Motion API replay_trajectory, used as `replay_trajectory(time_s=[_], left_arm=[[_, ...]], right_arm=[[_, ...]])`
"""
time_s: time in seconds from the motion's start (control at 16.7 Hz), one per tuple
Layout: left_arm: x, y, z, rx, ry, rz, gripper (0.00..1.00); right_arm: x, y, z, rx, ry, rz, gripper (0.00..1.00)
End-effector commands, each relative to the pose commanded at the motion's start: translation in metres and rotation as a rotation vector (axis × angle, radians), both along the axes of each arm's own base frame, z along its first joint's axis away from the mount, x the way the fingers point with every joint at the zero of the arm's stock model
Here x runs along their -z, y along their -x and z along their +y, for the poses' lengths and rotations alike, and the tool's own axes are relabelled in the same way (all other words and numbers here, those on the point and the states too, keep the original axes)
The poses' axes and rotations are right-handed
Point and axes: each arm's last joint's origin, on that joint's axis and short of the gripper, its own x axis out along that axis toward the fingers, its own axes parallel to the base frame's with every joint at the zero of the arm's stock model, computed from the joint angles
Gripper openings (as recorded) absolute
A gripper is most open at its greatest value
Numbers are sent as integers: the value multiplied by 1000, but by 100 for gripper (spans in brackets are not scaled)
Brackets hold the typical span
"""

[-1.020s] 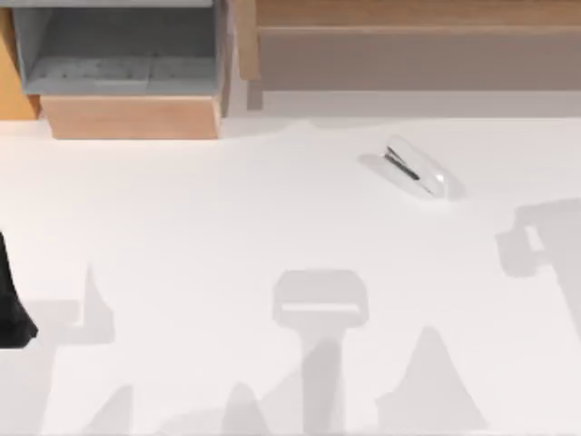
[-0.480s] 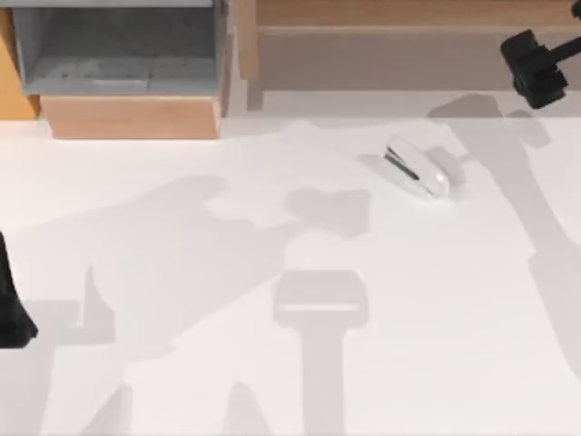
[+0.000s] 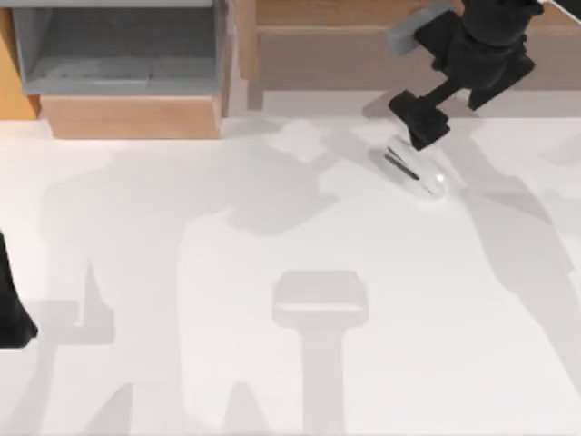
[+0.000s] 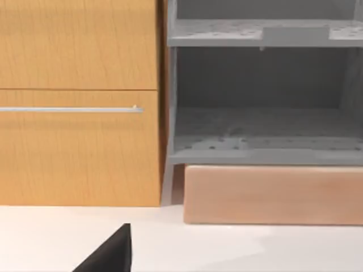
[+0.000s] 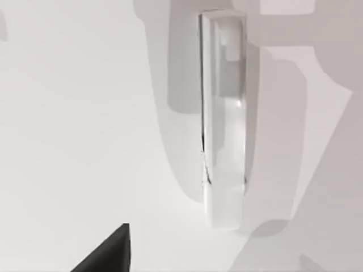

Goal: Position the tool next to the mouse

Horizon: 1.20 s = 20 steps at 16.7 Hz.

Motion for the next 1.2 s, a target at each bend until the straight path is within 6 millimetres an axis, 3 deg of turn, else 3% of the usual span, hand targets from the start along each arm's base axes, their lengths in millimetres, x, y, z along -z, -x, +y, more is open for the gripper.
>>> replay_trajectory(time_s=[0.12, 0.3, 0.54, 0.6, 0.72, 1.2], left_arm=[[0, 0, 0, 0, 0, 0, 100], [0, 0, 0, 0, 0, 0, 100], [0, 0, 0, 0, 0, 0, 100], [0, 0, 0, 0, 0, 0, 100], [0, 0, 0, 0, 0, 0, 100], [0, 0, 0, 0, 0, 0, 100]], right_arm=[[20, -9, 10, -33, 7, 41, 100], [33, -14, 16, -55, 10, 65, 100], [33, -14, 16, -55, 10, 65, 100], [22, -11, 8, -25, 13, 57, 100], [26, -10, 12, -44, 12, 62, 100], [78, -17, 19, -55, 11, 65, 100]])
